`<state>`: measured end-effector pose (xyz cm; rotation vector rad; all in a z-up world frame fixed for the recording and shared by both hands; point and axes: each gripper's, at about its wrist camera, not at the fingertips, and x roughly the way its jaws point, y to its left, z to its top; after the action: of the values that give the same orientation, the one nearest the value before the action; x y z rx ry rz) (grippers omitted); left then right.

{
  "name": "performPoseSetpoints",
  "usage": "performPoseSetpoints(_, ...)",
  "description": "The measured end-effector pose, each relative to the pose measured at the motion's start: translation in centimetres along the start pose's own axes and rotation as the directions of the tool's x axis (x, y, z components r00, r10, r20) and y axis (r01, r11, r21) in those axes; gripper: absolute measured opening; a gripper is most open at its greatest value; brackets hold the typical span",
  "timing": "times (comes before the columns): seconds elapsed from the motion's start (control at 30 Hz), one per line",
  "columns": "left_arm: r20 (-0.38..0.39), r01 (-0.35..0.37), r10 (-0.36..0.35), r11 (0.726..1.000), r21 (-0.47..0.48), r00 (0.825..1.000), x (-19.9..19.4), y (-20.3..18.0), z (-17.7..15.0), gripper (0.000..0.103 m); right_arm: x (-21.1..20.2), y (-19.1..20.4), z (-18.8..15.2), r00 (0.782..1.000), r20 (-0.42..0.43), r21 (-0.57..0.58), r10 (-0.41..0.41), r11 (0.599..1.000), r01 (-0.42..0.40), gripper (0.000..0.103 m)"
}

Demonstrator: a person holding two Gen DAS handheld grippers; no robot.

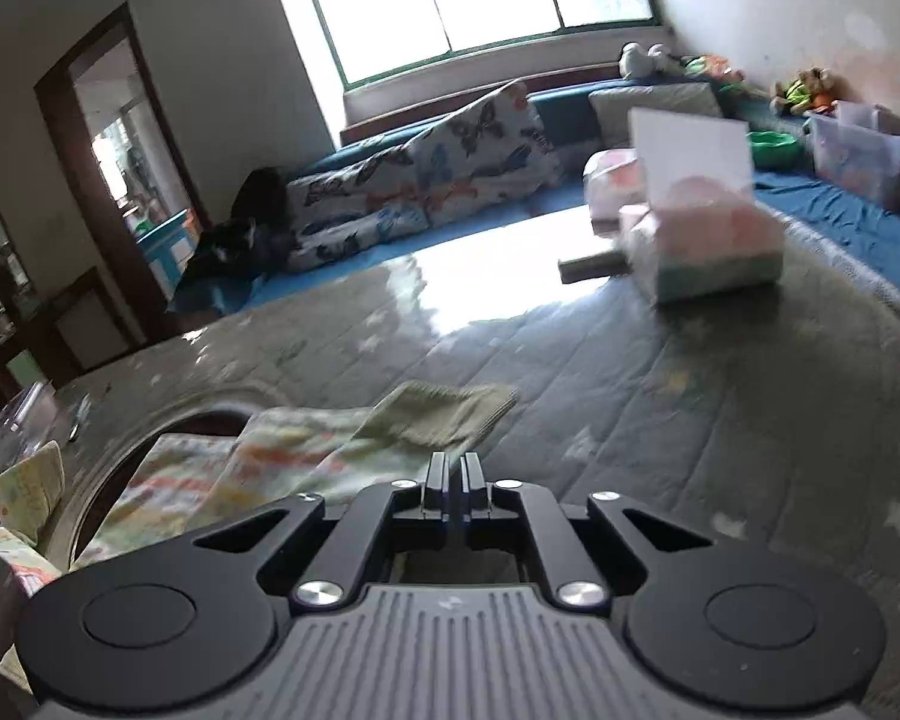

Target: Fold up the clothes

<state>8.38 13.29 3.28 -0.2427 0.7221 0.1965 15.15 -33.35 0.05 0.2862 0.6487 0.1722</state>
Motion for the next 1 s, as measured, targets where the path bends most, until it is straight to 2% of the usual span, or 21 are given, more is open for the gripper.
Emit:
performPoseSetpoints(0.07, -0.002, -0.015, 0.015, 1.0, -0.021, 1.0, -1.0, 1.3, -1.0, 0.006, 0.2, 0.1, -0.3, 1.0, -0.013, 0.013, 0.013, 1.0, -0.013, 0.019)
performPoseSetpoints(0.1, -0.006, -0.023, 0.023, 0.999, -0.031, 1.0, -1.3, 1.8, -1.5, 0.006, 0.4, 0.1, -0.4, 1.0, -0.019, 0.019, 0.02, 1.0, -0.02, 0.032)
performPoseSetpoints(0.13, -0.012, -0.032, 0.031, 0.999, -0.043, 0.999, -1.7, 2.4, -2.0, 0.006, 0.5, 0.1, -0.6, 0.999, -0.026, 0.025, 0.027, 0.999, -0.026, 0.041)
performPoseSetpoints(0.33, -0.048, -0.071, 0.067, 0.993, -0.095, 0.997, -2.8, 5.2, -5.0, 0.005, 3.3, -0.1, -0.7, 0.998, -0.063, 0.08, 0.012, 0.997, -0.007, 0.04)
performPoseSetpoints(0.4, -0.065, -0.076, 0.069, 0.991, -0.112, 0.996, -2.9, 5.9, -5.7, 0.005, 4.2, -0.2, -0.9, 0.996, -0.082, 0.105, 0.031, 0.994, -0.022, 0.037)
performPoseSetpoints(0.5, -0.085, -0.087, 0.077, 0.989, -0.122, 0.993, -3.0, 6.5, -6.5, 0.005, 5.4, -0.2, -1.4, 0.992, -0.11, 0.129, 0.063, 0.99, -0.049, 0.007)
performPoseSetpoints(0.73, -0.096, -0.108, 0.097, 0.987, -0.116, 0.991, -3.5, 6.8, -7.6, 0.003, 0.8, -1.2, -0.8, 1.0, 0.005, 0.082, -0.026, 0.996, 0.026, 0.001)
performPoseSetpoints(1.0, -0.084, -0.115, 0.106, 0.986, -0.119, 0.991, -4.6, 7.3, -8.4, 0.001, -5.6, -3.3, -0.9, 0.982, 0.124, 0.04, -0.142, 0.99, 0.138, 0.001)
